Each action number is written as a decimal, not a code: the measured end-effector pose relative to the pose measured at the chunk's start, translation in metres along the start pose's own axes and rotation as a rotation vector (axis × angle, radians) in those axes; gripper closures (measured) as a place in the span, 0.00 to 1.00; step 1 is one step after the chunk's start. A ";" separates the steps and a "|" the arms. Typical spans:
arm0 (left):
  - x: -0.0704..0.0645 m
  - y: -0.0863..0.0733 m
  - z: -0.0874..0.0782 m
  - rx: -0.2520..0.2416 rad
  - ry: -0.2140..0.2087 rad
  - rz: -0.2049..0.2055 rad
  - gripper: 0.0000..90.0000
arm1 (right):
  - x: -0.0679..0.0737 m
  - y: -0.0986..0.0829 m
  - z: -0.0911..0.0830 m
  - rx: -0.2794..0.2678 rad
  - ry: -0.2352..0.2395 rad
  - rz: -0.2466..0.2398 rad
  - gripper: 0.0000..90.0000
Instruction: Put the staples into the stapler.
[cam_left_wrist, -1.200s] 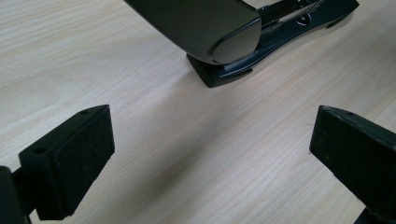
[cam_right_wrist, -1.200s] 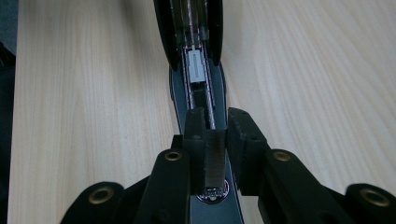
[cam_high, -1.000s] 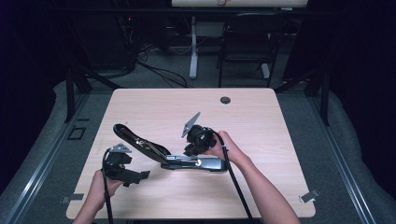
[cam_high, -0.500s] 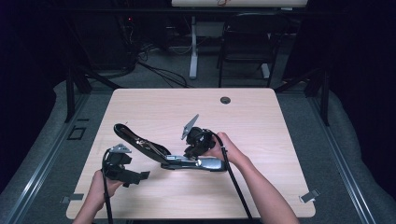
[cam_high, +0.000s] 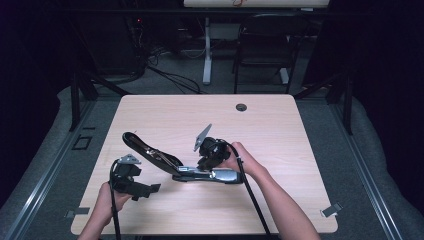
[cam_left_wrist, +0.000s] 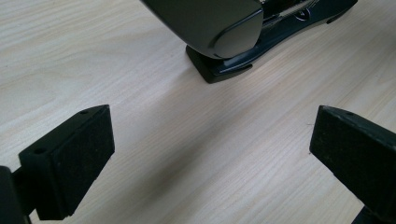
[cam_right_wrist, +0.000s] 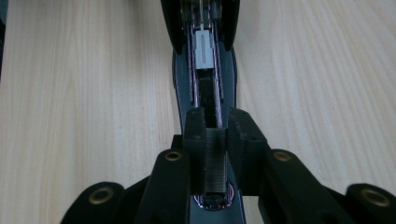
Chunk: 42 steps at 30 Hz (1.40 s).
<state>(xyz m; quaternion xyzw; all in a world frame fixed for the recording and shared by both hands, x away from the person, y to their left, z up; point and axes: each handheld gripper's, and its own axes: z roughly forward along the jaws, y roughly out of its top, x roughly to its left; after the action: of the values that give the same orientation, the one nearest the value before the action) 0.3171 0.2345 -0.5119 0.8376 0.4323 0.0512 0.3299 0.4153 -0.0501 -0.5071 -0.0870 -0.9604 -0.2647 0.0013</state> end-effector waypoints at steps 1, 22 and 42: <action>0.000 0.000 0.000 0.001 0.000 0.001 0.00 | 0.000 0.000 0.001 0.009 -0.004 -0.009 0.87; -0.001 0.000 0.001 0.008 0.005 0.006 0.00 | -0.001 -0.002 0.001 0.004 0.009 -0.029 0.87; -0.001 0.000 0.002 0.013 0.000 0.009 0.00 | 0.001 -0.002 0.004 0.021 0.001 -0.050 0.86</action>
<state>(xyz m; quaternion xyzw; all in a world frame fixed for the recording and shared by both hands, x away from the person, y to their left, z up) 0.3174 0.2329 -0.5130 0.8418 0.4287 0.0497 0.3243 0.4139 -0.0499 -0.5117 -0.0630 -0.9650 -0.2546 -0.0038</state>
